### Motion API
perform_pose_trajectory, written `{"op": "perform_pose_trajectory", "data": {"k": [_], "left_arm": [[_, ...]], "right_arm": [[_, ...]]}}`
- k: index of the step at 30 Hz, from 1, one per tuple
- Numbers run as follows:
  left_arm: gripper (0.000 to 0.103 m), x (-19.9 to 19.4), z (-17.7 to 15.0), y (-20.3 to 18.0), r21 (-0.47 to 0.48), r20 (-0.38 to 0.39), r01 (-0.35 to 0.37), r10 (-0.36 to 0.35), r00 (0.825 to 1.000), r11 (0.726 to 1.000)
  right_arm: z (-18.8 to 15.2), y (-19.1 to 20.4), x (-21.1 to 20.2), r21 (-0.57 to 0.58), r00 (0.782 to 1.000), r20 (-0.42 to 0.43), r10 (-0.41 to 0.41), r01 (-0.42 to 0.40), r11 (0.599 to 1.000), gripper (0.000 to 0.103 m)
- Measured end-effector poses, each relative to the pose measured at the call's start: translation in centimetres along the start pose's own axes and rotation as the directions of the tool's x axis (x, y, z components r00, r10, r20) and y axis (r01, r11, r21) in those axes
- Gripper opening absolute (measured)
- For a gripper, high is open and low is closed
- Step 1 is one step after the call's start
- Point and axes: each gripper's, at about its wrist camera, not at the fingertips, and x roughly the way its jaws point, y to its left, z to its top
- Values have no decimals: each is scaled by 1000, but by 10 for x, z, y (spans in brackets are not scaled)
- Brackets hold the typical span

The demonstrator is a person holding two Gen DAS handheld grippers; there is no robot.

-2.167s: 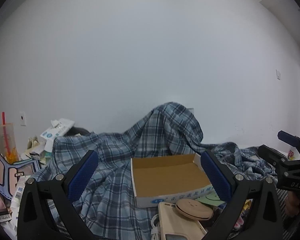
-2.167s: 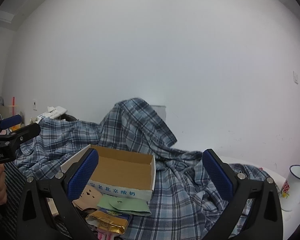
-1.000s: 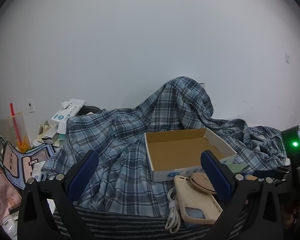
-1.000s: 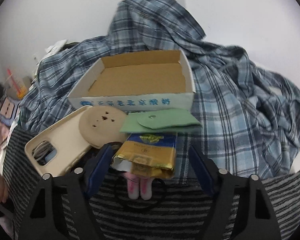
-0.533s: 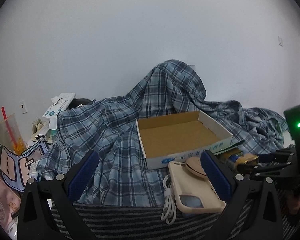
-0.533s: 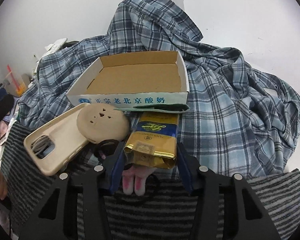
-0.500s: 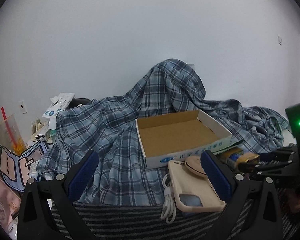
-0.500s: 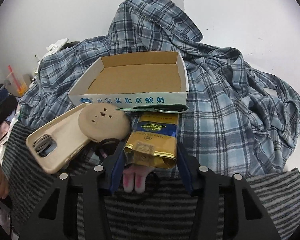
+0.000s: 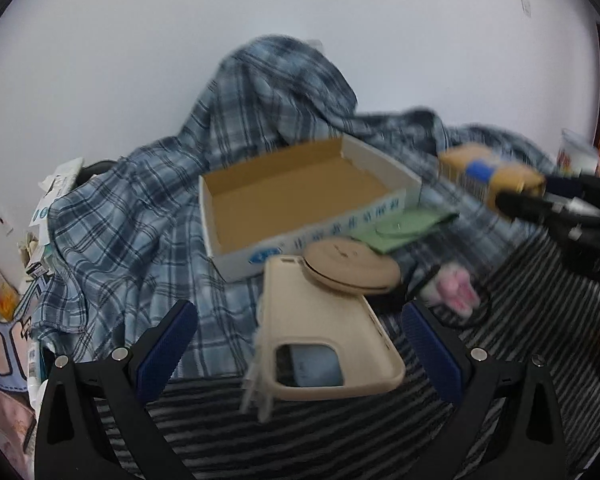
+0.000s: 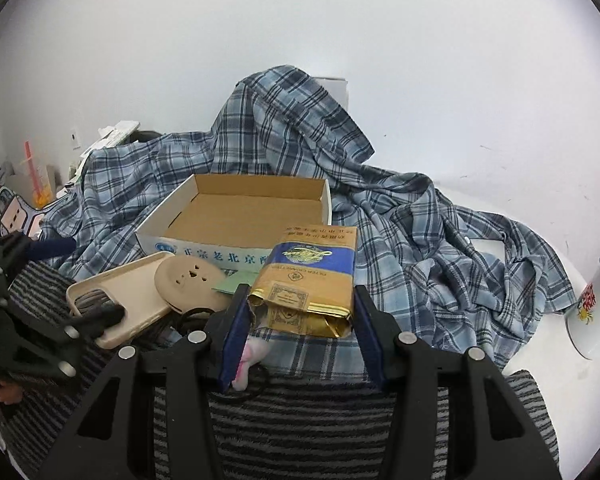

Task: Organize soft objects
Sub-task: 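Lower the right tool and grasp the gold-and-blue tea packet, then lift the tea packet with the right tool while the left tool grasps the beige phone case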

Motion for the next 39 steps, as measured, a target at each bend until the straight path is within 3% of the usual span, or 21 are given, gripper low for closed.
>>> {"op": "perform_pose_trajectory", "data": {"k": [6, 11, 16, 18, 24, 35, 36, 37, 38, 39], "left_arm": [[103, 17, -5, -23, 72, -54, -39, 43, 998, 997], [103, 38, -6, -22, 76, -152, -54, 65, 986, 996], [91, 47, -7, -14, 36, -199, -39, 45, 979, 999], [75, 47, -7, -11, 21, -202, -35, 38, 979, 999], [75, 45, -8, -8, -12, -197, -18, 15, 980, 1000], [75, 14, -6, 6, -98, -111, 3, -14, 994, 995], [73, 8, -4, 6, -101, -93, 1, -10, 996, 995], [68, 2, -2, 7, -103, -71, -3, -5, 997, 995], [54, -5, 0, 9, -108, -45, -6, 1, 999, 994], [52, -11, 1, 10, -114, -23, -9, 6, 1000, 993]], "right_arm": [[-5, 0, 3, 13, 999, -26, 27, -27, 1000, 49], [-7, -2, 3, 19, 999, -22, 43, -43, 999, 49], [-8, -3, 2, 22, 999, -14, 47, -47, 999, 49], [-8, -3, 1, 25, 999, -16, 47, -47, 999, 49], [-8, -2, -1, 23, 999, -14, 37, -37, 999, 49], [3, -2, -18, 17, 998, 41, 46, -47, 999, 49], [6, -2, -21, 14, 998, 50, 45, -45, 999, 49], [9, -2, -25, 13, 997, 61, 44, -45, 999, 49], [12, -2, -28, 13, 996, 74, 46, -47, 999, 49], [17, -2, -32, 13, 995, 89, 49, -50, 999, 49]]}}
